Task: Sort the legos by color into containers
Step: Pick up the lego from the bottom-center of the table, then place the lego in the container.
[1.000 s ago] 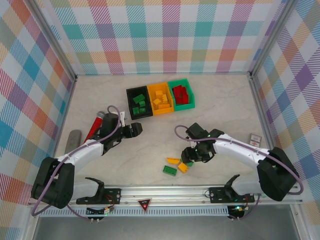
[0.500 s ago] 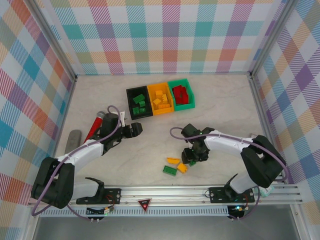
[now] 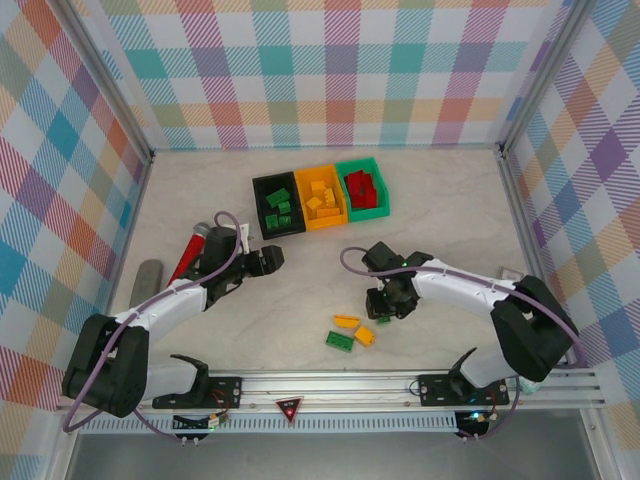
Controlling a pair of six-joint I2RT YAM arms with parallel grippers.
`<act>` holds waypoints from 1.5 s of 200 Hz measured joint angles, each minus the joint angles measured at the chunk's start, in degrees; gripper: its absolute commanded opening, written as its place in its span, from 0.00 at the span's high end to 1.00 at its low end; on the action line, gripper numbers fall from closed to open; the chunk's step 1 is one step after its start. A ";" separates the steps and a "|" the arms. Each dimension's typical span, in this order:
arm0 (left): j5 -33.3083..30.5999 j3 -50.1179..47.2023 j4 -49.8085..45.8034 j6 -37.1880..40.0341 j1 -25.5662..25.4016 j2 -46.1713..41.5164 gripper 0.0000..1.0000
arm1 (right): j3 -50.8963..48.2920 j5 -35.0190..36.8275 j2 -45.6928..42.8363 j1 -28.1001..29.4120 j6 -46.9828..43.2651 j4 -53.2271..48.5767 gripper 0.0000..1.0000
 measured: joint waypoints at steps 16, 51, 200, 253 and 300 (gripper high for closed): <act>-0.74 0.00 -0.59 -0.02 0.00 0.00 0.21 | 2.43 0.02 -0.76 0.00 -0.15 0.07 0.63; -3.87 0.02 -2.27 -0.02 0.00 0.00 0.21 | 9.25 -0.46 -0.31 -0.02 -0.39 1.92 0.63; -11.89 1.73 -6.54 -0.90 0.07 2.36 0.23 | 58.62 -9.92 37.59 0.04 -7.19 4.85 0.61; -12.26 1.97 -7.02 -1.51 0.09 2.80 0.23 | 82.09 -9.38 52.98 0.04 -10.29 -2.69 0.59; -12.31 1.97 -7.80 -1.51 0.09 2.23 0.23 | 95.34 -8.24 61.59 0.04 -10.78 -4.61 0.43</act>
